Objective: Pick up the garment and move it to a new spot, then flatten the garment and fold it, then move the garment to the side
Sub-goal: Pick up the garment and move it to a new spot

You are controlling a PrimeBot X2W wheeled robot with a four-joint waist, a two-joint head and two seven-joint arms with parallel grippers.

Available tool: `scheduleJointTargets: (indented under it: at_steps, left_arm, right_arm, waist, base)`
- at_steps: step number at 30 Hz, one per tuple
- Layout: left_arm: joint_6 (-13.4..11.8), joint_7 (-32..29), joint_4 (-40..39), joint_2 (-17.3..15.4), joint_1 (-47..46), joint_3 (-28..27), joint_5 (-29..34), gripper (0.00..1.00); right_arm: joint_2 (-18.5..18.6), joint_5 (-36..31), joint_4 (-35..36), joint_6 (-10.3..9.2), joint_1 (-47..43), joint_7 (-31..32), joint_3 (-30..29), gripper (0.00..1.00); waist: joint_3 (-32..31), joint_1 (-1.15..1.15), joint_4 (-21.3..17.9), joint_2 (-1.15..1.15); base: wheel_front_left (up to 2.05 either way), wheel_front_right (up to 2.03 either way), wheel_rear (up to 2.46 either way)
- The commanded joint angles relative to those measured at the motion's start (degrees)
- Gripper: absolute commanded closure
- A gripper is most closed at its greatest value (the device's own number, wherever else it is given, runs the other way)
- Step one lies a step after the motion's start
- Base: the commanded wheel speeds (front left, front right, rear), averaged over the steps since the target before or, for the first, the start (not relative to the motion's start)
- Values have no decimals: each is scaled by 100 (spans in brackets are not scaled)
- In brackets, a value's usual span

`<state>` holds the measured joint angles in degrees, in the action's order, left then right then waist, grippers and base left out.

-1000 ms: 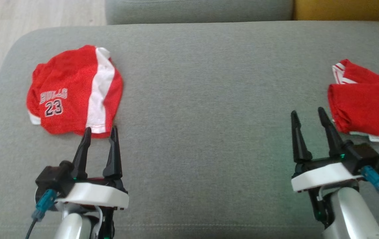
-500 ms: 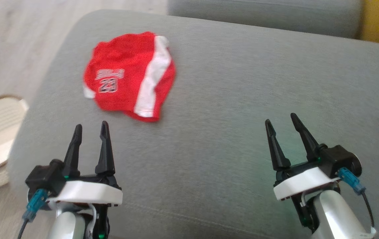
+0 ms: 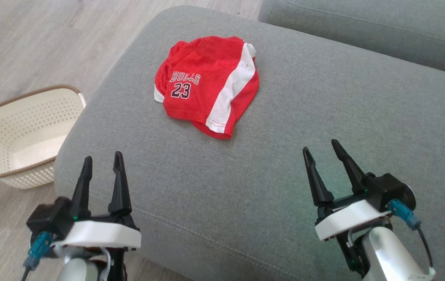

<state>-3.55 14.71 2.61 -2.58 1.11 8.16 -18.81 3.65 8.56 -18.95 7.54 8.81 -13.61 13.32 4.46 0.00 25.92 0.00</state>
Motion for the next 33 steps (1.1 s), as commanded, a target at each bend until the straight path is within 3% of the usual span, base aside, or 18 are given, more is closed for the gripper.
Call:
scheduleJointTargets:
  at_steps: [1, 10, 15, 24, 33]
  left_arm:
    - [-26, 29, -219, -30, -176, -235, -27, 0]
    - [-18, 29, -205, -30, -297, -393, -76, 0]
    - [237, 29, 101, -30, -681, -454, -54, 0]
    - [821, -44, 1728, -224, -2373, -280, 215, 0]
    - [1047, -903, 3049, -600, -4095, -25, -16, 0]
  right_arm:
    - [-2, 26, 162, -5, 209, -14, 143, 0]
    - [8, 22, 195, -5, 288, 18, 166, 0]
    - [99, -93, 375, -5, 420, 119, -29, 0]
    - [276, -459, 1375, -5, 787, 576, -939, 0]
    - [378, -620, 2268, -5, 1018, 999, -1271, 0]
  waist:
    - [-1, 0, -4, 0]
    - [148, 0, -234, 0]
    - [479, 0, -428, 0]
    - [1366, 0, -766, 0]
    - [2040, 0, -1069, 0]
  base:
    - [0, 0, 0]
    - [0, 0, 0]
    - [0, 0, 0]
    - [0, 0, 0]
    - [0, 0, 0]
